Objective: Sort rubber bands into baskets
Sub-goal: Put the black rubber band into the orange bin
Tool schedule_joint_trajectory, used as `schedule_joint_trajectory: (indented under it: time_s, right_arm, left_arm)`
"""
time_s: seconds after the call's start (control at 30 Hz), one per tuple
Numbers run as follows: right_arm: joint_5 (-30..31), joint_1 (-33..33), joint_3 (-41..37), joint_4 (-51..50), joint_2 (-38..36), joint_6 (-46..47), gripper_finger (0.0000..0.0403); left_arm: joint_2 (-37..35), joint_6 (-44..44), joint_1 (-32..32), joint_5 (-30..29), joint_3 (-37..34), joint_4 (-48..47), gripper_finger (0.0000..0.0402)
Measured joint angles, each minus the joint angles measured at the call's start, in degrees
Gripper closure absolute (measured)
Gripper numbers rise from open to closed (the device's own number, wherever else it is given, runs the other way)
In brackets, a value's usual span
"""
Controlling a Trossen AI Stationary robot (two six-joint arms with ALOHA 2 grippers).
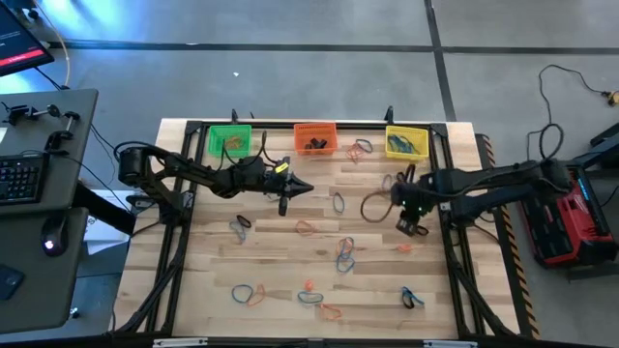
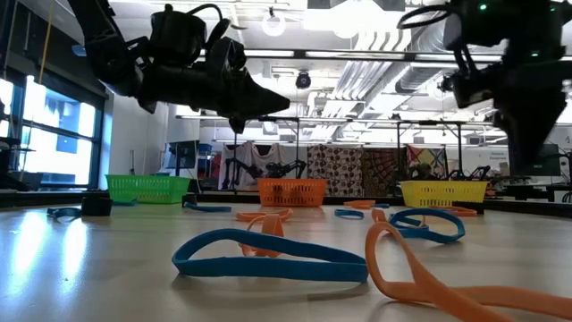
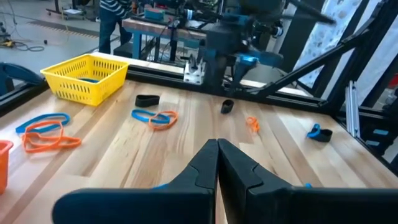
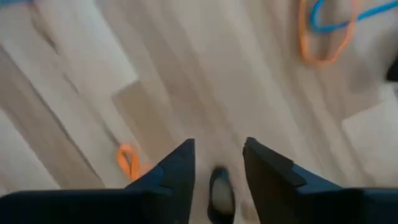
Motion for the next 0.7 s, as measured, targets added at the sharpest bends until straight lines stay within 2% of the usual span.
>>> schedule_joint_trajectory:
  time_s: [0.1,0.33,0.57,0.7]
  right_arm:
    - [-0.9,3.0,0.0,-1.7,2.1,2.0,0.0264]
    - [-1.1,6.4,-0.7,-3.9,9.0,2.6,0.0267]
    - [-5.1,6.3,-0.8,-3.7,14.8,-0.1,0.0286]
    - [-5.0,6.3,-0.8,-2.4,16.9,-0.4,0.0304]
  left_arm:
    - [0.0,0.0,-0.1,0.0,0.0,-0.1,0.0401]
    - [0.0,0.0,-0.1,0.0,0.0,-0.4,0.0401]
    - [0.0,0.1,-0.1,0.0,0.0,-1.2,0.0401]
    - [0.0,0.5,-0.1,0.0,0.0,-1.1,0.0401]
